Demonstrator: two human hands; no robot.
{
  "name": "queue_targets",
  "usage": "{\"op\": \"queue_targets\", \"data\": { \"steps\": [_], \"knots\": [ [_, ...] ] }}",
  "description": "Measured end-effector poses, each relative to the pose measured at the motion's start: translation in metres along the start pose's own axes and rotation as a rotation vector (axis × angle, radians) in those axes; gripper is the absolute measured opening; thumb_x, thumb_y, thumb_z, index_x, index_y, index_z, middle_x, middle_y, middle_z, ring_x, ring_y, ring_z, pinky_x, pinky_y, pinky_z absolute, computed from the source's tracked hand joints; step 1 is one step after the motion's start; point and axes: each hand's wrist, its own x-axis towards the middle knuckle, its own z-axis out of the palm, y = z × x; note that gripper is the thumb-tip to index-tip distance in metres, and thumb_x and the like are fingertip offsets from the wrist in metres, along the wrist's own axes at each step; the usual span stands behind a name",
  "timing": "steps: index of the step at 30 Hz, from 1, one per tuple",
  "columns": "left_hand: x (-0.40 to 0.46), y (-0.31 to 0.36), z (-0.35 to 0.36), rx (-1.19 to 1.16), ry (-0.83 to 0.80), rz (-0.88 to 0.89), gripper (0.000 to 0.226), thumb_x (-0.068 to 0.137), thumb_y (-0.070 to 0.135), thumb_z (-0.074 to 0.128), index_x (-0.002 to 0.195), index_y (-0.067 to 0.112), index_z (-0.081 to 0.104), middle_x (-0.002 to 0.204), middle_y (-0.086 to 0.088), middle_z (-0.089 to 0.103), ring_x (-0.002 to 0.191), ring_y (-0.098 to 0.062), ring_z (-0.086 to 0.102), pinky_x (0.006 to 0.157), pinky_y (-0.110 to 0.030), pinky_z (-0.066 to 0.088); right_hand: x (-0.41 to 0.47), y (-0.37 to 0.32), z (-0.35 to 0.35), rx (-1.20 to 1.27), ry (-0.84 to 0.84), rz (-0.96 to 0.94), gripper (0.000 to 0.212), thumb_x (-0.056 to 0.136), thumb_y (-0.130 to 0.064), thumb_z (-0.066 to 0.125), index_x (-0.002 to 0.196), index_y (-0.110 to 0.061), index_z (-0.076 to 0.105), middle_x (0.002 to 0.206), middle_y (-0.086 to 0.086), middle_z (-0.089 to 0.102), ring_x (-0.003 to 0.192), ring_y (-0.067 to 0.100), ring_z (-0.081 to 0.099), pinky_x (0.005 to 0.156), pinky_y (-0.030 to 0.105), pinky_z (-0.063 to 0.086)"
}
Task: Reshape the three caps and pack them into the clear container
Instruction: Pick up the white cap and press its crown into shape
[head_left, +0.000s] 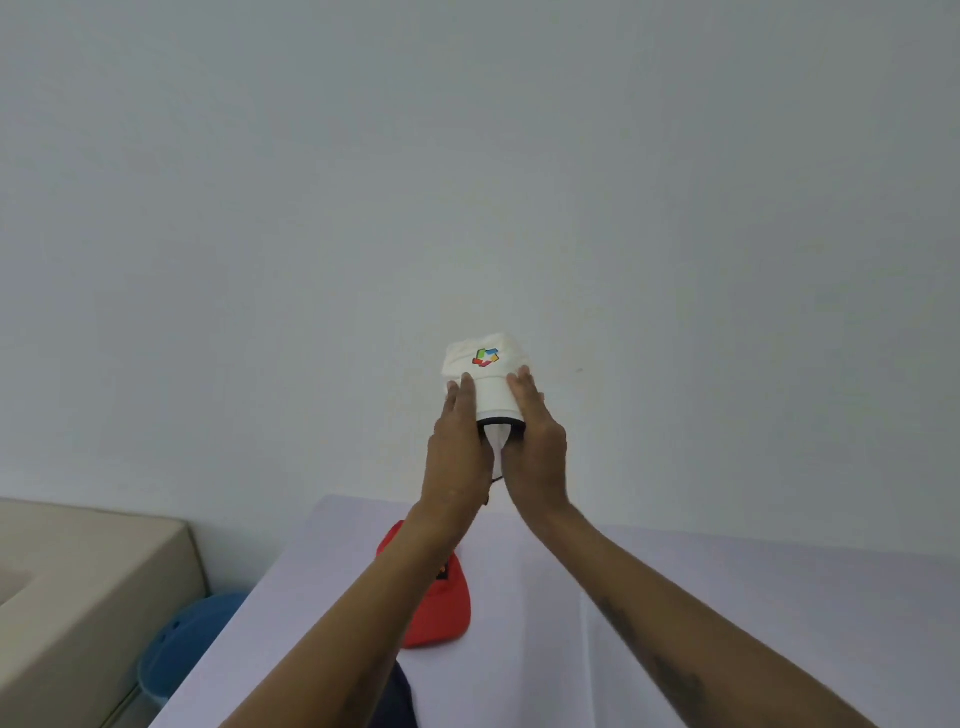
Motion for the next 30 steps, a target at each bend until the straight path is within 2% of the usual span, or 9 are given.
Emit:
{"op": "queue_targets", "data": {
  "steps": [2,4,7,9,13,15,22,26,30],
  "knots": [
    [-0.002,0.006,0.005,-0.23,0.053,-0.041,0.052,0.097,0.048,0.021,0.138,0.024,0.042,0.129,-0.002,0.061,0.11,-0.018,0.062,0.094,-0.04,0.052,0.0,-0.016,0.0,0.059,0.057,0.078,0.035,0.097,-0.024,0.053,0.13,-0.015,0.056,0.128,0.006,0.064,0.116,0.02,0.062,0.095,0.037,0.052],
    [-0.001,0.007,-0.001,-0.272,0.044,-0.032,0.047,0.1,0.042,0.022,0.137,0.024,0.045,0.125,-0.001,0.063,0.106,-0.014,0.064,0.091,-0.034,0.054,0.001,-0.018,-0.007,0.078,0.028,0.083,0.035,0.097,-0.019,0.052,0.131,-0.014,0.055,0.128,0.006,0.063,0.115,0.018,0.062,0.093,0.028,0.052],
    [0.003,-0.007,-0.017,-0.061,-0.002,0.085,0.05,0.098,0.043,0.024,0.143,0.025,0.036,0.143,-0.006,0.05,0.119,-0.022,0.057,0.098,-0.038,0.05,0.008,0.001,-0.01,-0.006,-0.113,-0.051,0.066,0.088,0.008,0.051,0.147,-0.012,0.031,0.15,0.011,0.038,0.133,0.023,0.044,0.103,0.03,0.046],
    [0.006,-0.014,-0.025,0.133,-0.034,0.172,0.05,0.1,0.023,0.034,0.149,0.02,0.025,0.153,-0.011,0.034,0.129,-0.027,0.048,0.102,-0.038,0.047,0.016,0.01,-0.018,-0.039,-0.222,-0.046,0.073,0.086,0.007,0.054,0.15,-0.01,0.022,0.156,0.013,0.026,0.144,0.028,0.027,0.109,0.035,0.039],
    [0.011,0.006,-0.019,0.504,-0.085,0.194,0.066,0.095,0.01,0.049,0.152,0.015,0.015,0.161,-0.012,0.008,0.149,-0.027,0.007,0.119,-0.048,0.012,0.015,0.01,-0.019,-0.118,-0.176,-0.046,0.061,0.09,0.003,0.052,0.146,-0.004,0.03,0.155,0.014,0.028,0.145,0.028,0.023,0.114,0.042,0.033],
    [0.009,0.013,-0.01,0.512,-0.081,0.235,0.059,0.098,0.013,0.042,0.151,0.016,0.017,0.161,-0.008,0.008,0.15,-0.022,0.003,0.121,-0.045,0.005,0.01,0.01,-0.012,-0.116,-0.098,-0.035,0.061,0.087,0.004,0.058,0.144,-0.006,0.036,0.152,0.013,0.034,0.143,0.026,0.028,0.113,0.041,0.035],
    [-0.018,0.022,0.0,-0.094,0.104,0.166,0.046,0.101,0.016,0.038,0.146,0.02,0.035,0.156,0.005,0.03,0.145,-0.01,0.023,0.119,-0.032,0.027,-0.004,-0.017,-0.006,0.159,0.038,0.147,0.062,0.086,0.007,0.052,0.143,-0.014,0.038,0.147,0.007,0.044,0.136,0.021,0.041,0.112,0.037,0.035],
    [-0.011,-0.004,-0.015,0.149,0.035,0.317,0.051,0.095,0.019,0.03,0.146,0.017,0.036,0.155,0.0,0.03,0.146,-0.015,0.024,0.117,-0.031,0.026,0.004,0.0,-0.01,0.003,-0.054,0.001,0.063,0.086,0.003,0.049,0.146,-0.005,0.031,0.149,0.014,0.039,0.141,0.028,0.033,0.115,0.019,0.024],
    [-0.004,-0.01,-0.017,0.347,-0.013,0.336,0.053,0.096,0.007,0.029,0.148,0.017,0.03,0.157,0.001,0.026,0.147,-0.015,0.019,0.116,-0.029,0.021,0.018,0.023,-0.019,-0.171,-0.175,-0.033,0.065,0.088,0.007,0.051,0.147,-0.007,0.028,0.152,0.01,0.035,0.142,0.026,0.031,0.118,0.031,0.018]
  ]
}}
